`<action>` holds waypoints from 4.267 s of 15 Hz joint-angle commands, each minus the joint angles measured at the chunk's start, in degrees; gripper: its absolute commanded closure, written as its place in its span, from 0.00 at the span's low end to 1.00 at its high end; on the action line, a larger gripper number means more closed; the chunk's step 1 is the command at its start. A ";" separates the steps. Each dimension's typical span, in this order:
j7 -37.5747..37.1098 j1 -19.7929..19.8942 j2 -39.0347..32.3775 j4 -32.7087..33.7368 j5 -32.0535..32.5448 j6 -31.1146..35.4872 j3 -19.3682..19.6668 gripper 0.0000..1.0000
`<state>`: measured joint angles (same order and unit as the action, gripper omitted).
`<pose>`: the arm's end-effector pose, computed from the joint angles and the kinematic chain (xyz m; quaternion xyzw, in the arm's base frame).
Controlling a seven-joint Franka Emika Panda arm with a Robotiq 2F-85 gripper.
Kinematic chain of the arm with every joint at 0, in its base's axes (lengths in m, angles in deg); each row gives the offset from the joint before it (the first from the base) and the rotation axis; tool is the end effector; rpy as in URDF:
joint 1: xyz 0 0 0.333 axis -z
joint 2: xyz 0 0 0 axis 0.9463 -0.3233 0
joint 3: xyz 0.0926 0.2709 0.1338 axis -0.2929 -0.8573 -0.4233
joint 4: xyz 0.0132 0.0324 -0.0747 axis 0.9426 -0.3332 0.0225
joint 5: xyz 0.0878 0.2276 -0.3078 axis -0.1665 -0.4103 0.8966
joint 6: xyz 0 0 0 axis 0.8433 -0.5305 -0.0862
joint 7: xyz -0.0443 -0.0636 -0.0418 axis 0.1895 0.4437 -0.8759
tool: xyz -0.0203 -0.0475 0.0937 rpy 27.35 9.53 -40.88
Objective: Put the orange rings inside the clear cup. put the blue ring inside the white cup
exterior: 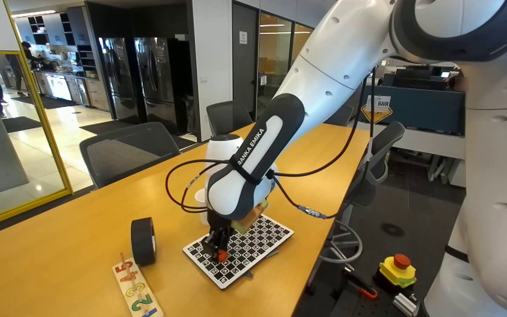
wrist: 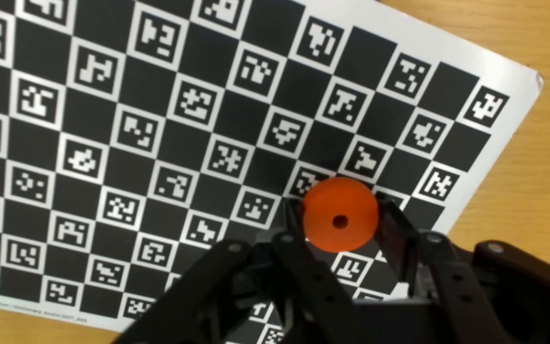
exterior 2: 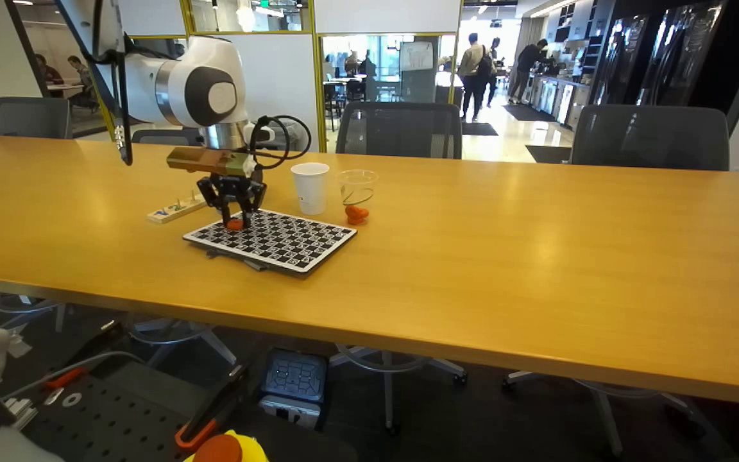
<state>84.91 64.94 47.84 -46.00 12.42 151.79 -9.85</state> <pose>0.5013 0.1319 0.2094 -0.9879 -0.1507 -0.0204 0.0301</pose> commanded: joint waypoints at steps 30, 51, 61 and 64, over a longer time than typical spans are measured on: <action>3.58 9.46 -0.14 19.53 7.40 -10.78 9.92 0.79; -2.20 5.53 17.46 1.27 11.35 -14.97 8.92 0.00; -6.77 1.77 47.65 -16.03 8.55 -29.54 2.78 0.00; -5.62 1.97 55.13 -16.33 8.82 -37.04 3.59 0.00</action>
<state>78.77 66.94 93.99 -60.30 21.76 120.24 -6.88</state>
